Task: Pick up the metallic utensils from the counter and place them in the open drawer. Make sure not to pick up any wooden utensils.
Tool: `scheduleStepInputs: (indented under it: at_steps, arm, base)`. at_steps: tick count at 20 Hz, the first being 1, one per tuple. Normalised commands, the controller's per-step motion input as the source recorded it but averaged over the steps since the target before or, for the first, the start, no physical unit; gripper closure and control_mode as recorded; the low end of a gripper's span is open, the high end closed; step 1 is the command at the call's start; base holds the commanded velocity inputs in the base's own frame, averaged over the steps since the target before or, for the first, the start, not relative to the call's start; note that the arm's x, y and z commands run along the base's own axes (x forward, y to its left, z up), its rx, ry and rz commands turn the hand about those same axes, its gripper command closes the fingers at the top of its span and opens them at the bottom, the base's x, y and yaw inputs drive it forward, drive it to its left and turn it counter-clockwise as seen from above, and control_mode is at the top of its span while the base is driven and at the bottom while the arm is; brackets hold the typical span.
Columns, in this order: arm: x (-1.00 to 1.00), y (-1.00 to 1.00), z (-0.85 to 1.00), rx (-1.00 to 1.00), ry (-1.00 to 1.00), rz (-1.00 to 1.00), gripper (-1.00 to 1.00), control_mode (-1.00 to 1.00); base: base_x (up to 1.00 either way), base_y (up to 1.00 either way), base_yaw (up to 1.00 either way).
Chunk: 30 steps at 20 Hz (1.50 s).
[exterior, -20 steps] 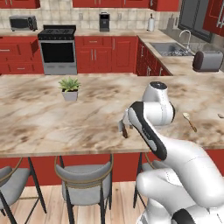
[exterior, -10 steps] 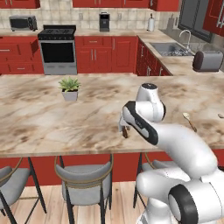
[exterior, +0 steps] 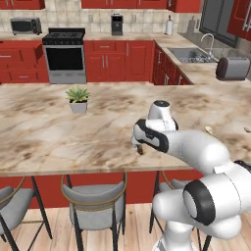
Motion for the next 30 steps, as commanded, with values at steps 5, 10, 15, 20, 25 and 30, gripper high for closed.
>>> scheduleStepInputs:
  at_steps: [5, 10, 15, 20, 25, 30]
  arm:
    - [0.42, 0.0, -0.26, 0.0, 0.13, 0.0, -1.0, -1.0]
    - [0.38, 0.0, -0.2, 0.0, 0.09, 0.0, -1.0, -1.0]
    - [0.43, 0.0, -0.22, 0.0, 0.02, 0.0, -1.0, -1.0]
    - [0.34, 0.0, -0.28, 0.0, 0.0, 0.0, -1.0, -1.0]
    - [0.19, 0.0, -0.41, 0.0, 0.0, 0.0, -1.0, -1.0]
    - [0.26, 0.0, -0.38, 0.0, 0.0, 0.0, -1.0, -1.0]
  base:
    - [0.0, 0.0, 0.0]
    - [0.0, 0.0, 0.0]
    - [0.0, 0.0, 0.0]
    - [0.0, 0.0, 0.0]
    - [0.0, 0.0, 0.0]
    - [0.0, 0.0, 0.0]
